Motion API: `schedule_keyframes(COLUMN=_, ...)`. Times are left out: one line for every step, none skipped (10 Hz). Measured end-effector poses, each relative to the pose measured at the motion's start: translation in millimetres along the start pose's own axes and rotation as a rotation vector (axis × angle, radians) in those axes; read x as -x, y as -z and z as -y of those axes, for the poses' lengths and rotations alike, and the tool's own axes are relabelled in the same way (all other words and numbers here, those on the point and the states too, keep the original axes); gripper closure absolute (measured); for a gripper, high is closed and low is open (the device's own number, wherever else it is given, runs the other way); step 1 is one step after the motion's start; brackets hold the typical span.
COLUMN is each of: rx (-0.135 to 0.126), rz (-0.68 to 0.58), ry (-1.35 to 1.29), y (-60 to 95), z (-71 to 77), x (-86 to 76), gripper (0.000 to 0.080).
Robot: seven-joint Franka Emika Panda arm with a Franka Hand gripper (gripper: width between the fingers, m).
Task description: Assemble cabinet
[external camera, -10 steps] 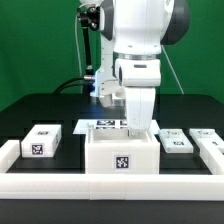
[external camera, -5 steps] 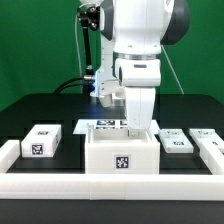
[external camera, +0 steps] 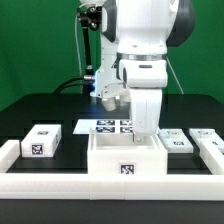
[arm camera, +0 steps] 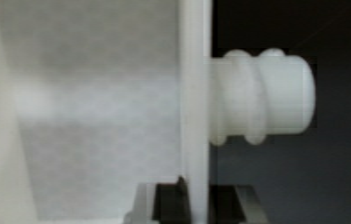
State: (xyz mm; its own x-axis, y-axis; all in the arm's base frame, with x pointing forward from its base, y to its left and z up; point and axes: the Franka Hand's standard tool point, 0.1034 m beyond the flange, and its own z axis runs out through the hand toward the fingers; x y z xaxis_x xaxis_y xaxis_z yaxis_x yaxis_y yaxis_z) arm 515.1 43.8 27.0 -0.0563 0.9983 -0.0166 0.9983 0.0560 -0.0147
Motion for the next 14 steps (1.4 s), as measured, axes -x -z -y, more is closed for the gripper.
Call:
schedule_keyframes(rx=0.011, rz=-0.009, ry=-0.010, y=0.5, z=-9.6, x=-10.7, gripper=0.0770)
schedule_keyframes(rx=0.003, rz=-0.011, ry=-0.042, y=1.1, z=-10.7, x=-18.4, gripper=0.0770)
schedule_keyframes(rx=-0.008, rz=-0.015, ry=-0.054, y=1.3, z=-11.2, x=-32.4, gripper=0.0770)
schedule_keyframes(rx=-0.007, rz=-0.023, ry=-0.050, y=1.0, z=-11.7, x=-48.0, gripper=0.0770)
schedule_keyframes(rx=-0.005, rz=-0.027, ry=-0.050, y=0.9, z=-12.1, x=-59.9, gripper=0.0770)
schedule_keyframes(rx=-0.002, rz=-0.032, ry=-0.037, y=1.6, z=-13.1, x=-71.9, gripper=0.0770)
schedule_keyframes(rx=-0.001, rz=-0.037, ry=-0.027, y=1.9, z=-13.2, x=-79.0, gripper=0.0770)
schedule_keyframes(rx=-0.001, rz=-0.041, ry=-0.020, y=1.7, z=-12.9, x=-83.9, gripper=0.0770)
schedule_keyframes(rx=-0.001, rz=-0.042, ry=-0.022, y=1.9, z=-12.5, x=-87.3, gripper=0.0770)
schedule_keyframes(rx=-0.001, rz=-0.042, ry=-0.021, y=1.8, z=-12.8, x=-87.4, gripper=0.0770)
schedule_keyframes(rx=-0.001, rz=-0.041, ry=-0.021, y=1.6, z=-13.6, x=-87.1, gripper=0.0770)
schedule_keyframes(rx=-0.001, rz=-0.041, ry=-0.017, y=1.5, z=-13.6, x=-86.6, gripper=0.0770)
schedule_keyframes(rx=-0.001, rz=-0.042, ry=-0.020, y=1.5, z=-13.6, x=-86.4, gripper=0.0770)
schedule_keyframes(rx=-0.001, rz=-0.042, ry=-0.021, y=1.5, z=-13.5, x=-86.3, gripper=0.0770)
